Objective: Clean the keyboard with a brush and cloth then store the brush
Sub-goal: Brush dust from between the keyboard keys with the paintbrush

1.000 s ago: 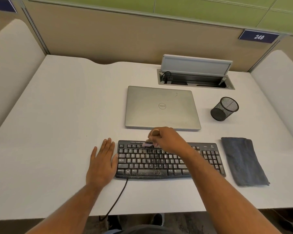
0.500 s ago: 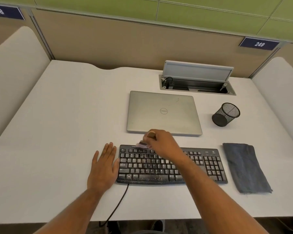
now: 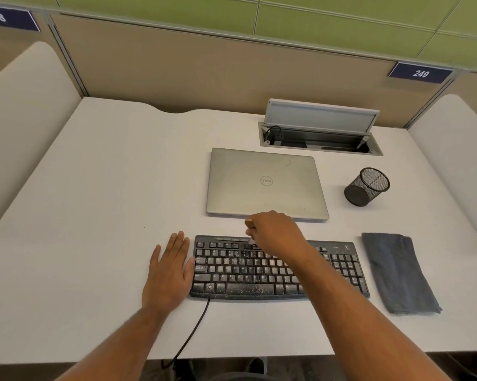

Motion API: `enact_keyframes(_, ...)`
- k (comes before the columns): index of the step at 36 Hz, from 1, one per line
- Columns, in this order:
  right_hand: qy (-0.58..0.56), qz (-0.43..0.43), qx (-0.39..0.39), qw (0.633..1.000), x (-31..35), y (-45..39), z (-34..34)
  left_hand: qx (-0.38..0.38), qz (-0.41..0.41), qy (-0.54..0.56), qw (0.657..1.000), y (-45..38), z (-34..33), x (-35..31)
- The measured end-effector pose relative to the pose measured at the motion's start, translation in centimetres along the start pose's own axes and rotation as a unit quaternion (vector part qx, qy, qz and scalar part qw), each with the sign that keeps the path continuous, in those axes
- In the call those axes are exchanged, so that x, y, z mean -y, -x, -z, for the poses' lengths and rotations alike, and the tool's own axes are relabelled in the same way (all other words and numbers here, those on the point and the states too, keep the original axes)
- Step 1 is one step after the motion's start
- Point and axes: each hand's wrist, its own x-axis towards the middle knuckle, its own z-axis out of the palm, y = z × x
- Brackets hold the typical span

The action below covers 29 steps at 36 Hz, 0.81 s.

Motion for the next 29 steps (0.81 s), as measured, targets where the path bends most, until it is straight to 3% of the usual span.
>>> enact_keyframes(2, -0.024, -0.005, -0.016, 1.000, 0.1, -0.2, 0.1, -0.001, 0.000, 0.002, 1.000, 0.0, 0.0, 0.0)
enact_keyframes(6, -0.248, -0.029, -0.027, 0.968, 2.0, -0.9, -0.4, 0.003, 0.001, -0.005, 1.000, 0.0, 0.1, -0.1)
enact_keyframes(10, -0.332, -0.046, -0.014, 0.942, 4.1, -1.2, -1.6, 0.006, 0.000, -0.008, 1.000, 0.0, 0.2, -0.2)
enact_keyframes(14, -0.323, -0.055, -0.019, 0.945, 4.5, -1.5, -2.7, 0.005, 0.002, -0.010, 1.000, 0.0, 0.2, -0.2)
enact_keyframes(19, -0.175, -0.068, -0.080, 0.979, 3.1, -1.3, -2.9, 0.005, 0.004, -0.005, 1.000, 0.0, 0.2, -0.1)
enact_keyframes(23, -0.116, -0.091, -0.108, 0.983, 2.1, -1.1, -2.6, 0.007, 0.005, -0.005, 1.000, 0.0, 0.3, -0.2)
enact_keyframes(29, -0.272, -0.059, -0.071, 0.958, 3.1, -0.8, -2.4, 0.012, 0.005, -0.008, 1.000, 0.0, 0.5, -0.3)
